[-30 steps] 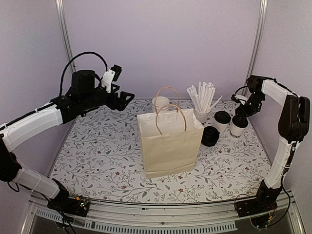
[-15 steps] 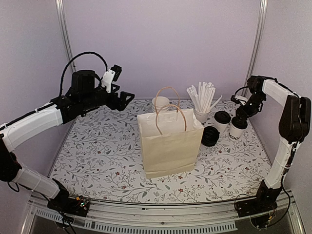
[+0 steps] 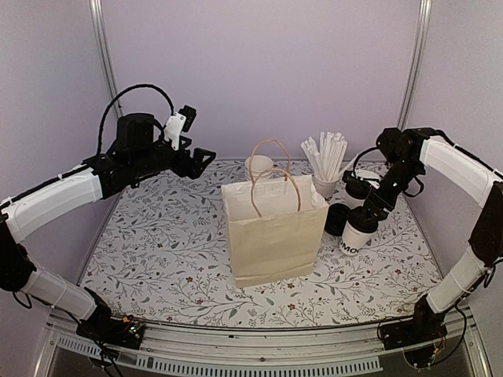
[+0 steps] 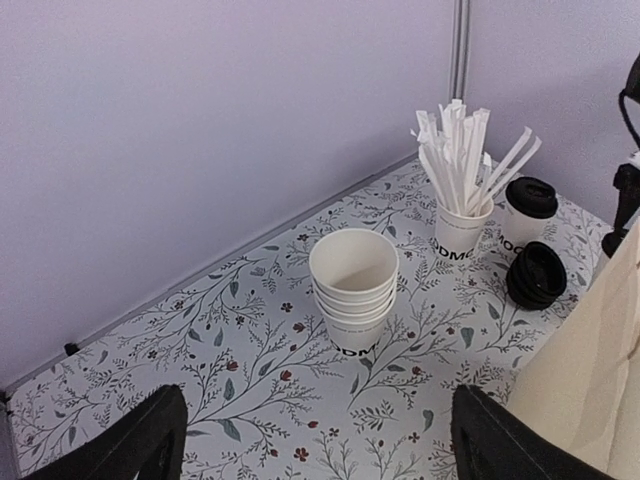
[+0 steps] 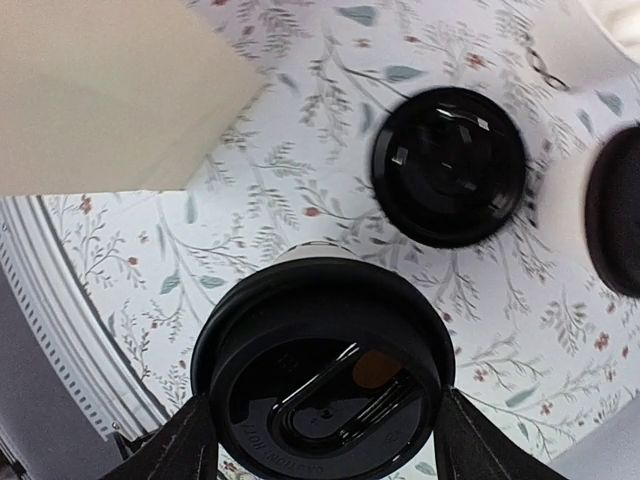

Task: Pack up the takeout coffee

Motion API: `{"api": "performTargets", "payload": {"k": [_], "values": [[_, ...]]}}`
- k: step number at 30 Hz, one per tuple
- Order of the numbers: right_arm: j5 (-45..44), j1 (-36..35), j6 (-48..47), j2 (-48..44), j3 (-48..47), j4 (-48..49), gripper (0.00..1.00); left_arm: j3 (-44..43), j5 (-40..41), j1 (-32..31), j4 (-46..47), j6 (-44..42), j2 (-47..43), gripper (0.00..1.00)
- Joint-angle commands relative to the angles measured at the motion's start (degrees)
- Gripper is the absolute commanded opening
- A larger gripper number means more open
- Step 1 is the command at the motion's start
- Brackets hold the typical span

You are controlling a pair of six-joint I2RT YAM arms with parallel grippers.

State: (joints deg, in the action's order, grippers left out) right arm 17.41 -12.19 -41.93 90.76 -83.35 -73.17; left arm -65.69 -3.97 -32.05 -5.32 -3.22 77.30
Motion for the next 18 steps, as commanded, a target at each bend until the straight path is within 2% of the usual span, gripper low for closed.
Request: {"api": "performTargets", "payload": {"k": [1, 10, 18], "values": [[2.0, -7.08, -2.62, -4.09, 2.31, 0.76, 0.67, -1.11, 0.71, 1.46, 0.22, -0.4, 1.34, 0.94], [-2.06, -14.99, -5.51, -6.09, 7.78, 4.54, 0.68, -1.45, 0.63, 2.52, -0.14, -0.31, 3.32, 0.94], [-5.16, -17.21, -8.05, -5.13, 10.22, 3.11, 0.72, -1.96, 0.1, 2.82, -0.74, -0.21, 4.08, 0.94]]}}
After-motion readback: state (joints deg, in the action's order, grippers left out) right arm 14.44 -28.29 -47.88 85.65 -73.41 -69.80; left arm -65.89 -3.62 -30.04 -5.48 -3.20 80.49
